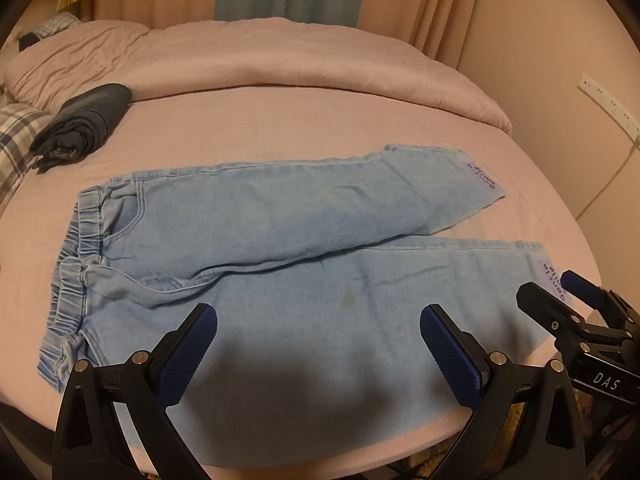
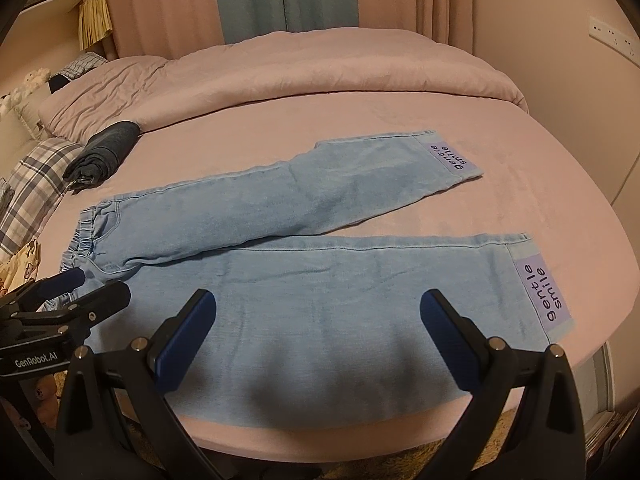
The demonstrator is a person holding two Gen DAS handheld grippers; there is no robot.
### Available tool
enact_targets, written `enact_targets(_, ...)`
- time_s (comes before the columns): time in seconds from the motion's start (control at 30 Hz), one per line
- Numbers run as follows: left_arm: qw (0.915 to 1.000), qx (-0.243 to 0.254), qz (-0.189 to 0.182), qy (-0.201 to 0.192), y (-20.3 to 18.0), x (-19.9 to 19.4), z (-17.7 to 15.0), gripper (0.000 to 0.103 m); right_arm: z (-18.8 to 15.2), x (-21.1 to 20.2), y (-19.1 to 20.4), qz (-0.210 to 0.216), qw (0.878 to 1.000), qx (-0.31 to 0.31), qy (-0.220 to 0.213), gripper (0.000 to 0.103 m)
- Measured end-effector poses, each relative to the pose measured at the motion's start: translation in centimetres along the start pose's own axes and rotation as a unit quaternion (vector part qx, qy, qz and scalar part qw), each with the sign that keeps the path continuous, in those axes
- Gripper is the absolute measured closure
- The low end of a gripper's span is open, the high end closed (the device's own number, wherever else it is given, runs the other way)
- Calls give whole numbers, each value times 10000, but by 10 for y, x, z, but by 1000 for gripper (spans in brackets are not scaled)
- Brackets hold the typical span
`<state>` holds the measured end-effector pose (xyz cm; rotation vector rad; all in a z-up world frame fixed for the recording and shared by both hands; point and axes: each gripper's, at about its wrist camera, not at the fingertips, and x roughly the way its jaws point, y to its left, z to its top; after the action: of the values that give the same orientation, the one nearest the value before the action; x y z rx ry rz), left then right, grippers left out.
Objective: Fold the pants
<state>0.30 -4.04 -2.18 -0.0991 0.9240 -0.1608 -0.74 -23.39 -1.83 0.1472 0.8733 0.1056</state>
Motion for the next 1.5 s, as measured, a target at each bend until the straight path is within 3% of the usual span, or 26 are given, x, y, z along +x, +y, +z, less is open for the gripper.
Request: enact_targets(1.5,9997,-191,-13,143,6,0,0,1,-3,2,-4,-68,9999,67,73,1)
